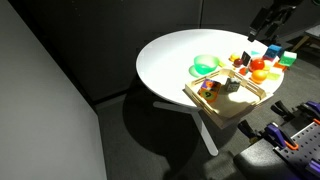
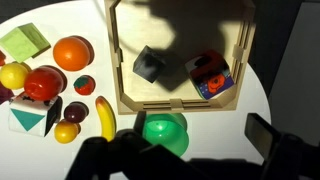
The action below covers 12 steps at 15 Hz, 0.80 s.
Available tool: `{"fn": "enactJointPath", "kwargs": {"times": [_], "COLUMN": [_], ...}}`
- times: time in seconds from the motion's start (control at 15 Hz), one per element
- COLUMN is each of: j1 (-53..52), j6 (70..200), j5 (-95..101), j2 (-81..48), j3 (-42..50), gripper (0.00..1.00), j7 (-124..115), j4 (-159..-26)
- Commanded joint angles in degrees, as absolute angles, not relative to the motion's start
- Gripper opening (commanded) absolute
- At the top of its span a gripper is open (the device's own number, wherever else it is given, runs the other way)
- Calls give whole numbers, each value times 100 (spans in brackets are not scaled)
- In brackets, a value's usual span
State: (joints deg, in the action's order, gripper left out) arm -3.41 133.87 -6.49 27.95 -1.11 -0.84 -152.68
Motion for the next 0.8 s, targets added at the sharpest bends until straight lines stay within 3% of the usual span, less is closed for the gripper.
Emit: {"fn": "enactJointPath", "kwargs": {"times": [0.0,0.73], "j1": [-336,-333], "j6": [13371,13341], "j5": [-649,-542], "j2": [2796,2728], "j3": [-114,-196], "gripper": [100,100], "j7": [-82,-48], "j4": [-15259,-15235]}}
